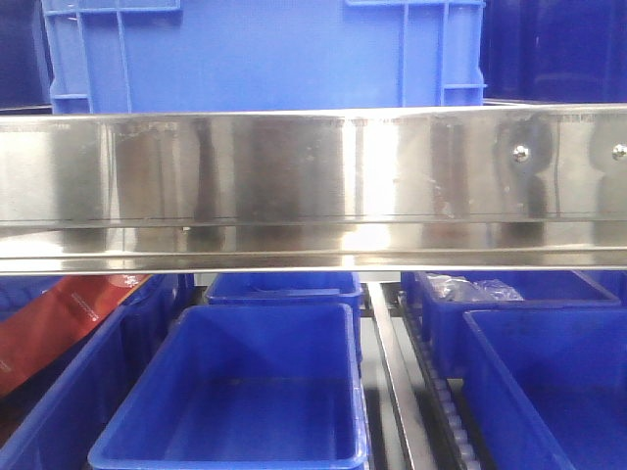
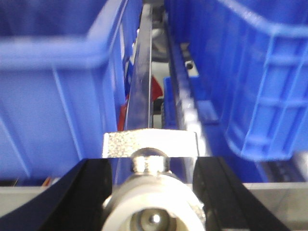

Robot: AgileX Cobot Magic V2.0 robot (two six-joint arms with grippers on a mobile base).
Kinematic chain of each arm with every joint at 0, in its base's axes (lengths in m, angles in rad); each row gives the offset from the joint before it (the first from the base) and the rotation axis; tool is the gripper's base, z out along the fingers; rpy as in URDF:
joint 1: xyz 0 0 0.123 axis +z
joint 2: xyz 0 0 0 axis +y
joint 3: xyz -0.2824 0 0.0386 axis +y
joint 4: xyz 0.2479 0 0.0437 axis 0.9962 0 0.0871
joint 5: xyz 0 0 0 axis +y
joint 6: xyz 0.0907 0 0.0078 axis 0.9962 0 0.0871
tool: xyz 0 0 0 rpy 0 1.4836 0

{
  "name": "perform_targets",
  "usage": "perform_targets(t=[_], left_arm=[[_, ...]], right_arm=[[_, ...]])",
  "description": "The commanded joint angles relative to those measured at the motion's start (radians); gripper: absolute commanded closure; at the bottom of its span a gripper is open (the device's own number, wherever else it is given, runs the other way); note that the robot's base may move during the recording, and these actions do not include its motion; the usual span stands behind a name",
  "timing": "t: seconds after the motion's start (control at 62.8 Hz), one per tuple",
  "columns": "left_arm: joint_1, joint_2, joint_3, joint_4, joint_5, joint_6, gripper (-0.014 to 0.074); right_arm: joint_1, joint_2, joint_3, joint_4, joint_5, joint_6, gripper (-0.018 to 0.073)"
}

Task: Place valve from conveyor to right shelf box
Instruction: 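Extend both grippers with valves over the blue bins on the shelf, then lower both grippers into blue bins and open to release valves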

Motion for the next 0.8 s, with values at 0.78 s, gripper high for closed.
perform_targets(t=[0.78], left_arm=[[-0.314,0.719,-0.74,-0.213,-0.022,0.16,0.0708]], right_arm=[[0.295,0.696,-0.736,0.009,-0.156,-0.015,0.0722]])
